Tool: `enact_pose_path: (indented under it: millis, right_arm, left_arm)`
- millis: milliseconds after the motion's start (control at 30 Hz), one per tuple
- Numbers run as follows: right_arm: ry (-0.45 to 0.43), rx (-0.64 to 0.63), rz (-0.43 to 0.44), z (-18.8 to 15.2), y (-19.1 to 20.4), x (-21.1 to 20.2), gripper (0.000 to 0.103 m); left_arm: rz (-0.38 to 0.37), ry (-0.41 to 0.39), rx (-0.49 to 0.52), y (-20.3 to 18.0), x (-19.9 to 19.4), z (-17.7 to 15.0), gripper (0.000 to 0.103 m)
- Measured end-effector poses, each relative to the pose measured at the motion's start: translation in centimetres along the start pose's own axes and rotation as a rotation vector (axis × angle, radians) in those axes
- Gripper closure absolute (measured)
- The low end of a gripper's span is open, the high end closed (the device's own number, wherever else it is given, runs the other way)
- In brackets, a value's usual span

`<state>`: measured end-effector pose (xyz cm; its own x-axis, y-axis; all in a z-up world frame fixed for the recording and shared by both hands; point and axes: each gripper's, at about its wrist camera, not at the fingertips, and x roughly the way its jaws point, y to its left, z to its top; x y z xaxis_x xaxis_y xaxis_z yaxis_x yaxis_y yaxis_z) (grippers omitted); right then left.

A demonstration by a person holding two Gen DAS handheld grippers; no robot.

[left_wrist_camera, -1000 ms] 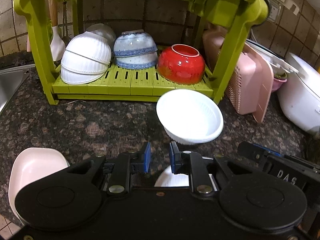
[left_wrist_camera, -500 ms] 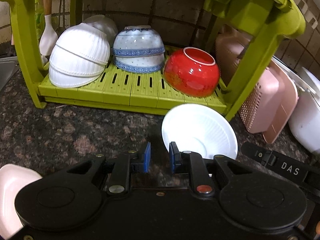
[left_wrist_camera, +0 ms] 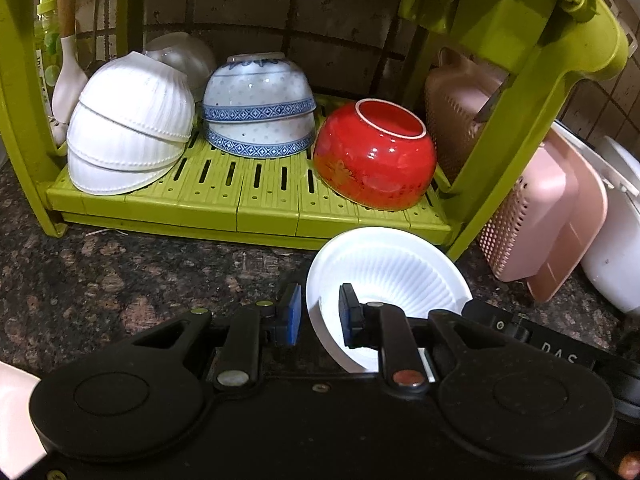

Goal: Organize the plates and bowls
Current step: 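Grasp the rim of all three nested white bowls with the left gripper and lift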

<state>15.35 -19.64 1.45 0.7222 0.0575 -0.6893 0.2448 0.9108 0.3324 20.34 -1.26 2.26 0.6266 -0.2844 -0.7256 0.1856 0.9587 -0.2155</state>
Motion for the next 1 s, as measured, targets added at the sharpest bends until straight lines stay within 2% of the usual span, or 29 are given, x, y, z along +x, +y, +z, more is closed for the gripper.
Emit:
enact_pose_path:
  millis: [300,533,833,1000]
  right_arm:
    - [0.038,-0.003,-0.005,-0.1,-0.2,1.5,0.075]
    - [0.048,-0.027,-0.001,-0.3,0.1,2.1,0.075]
    - [0.055,-0.064,-0.008,-0.6,0.7,2.5,0.081]
    - [0.037,-0.087,-0.021,-0.7,0.9,2.3,0.082]
  left_arm:
    - [0.000,0.028,0.013,-0.4,1.3,-0.1,0.075]
    - [0.028,0.033,0.042,-0.9,2.0,-0.3,0.075]
    - [0.040,0.041,0.079,-1.2,2.4,-0.5,0.076]
    - [0.043,0.039,0.086,-1.2,2.5,-0.5,0.081]
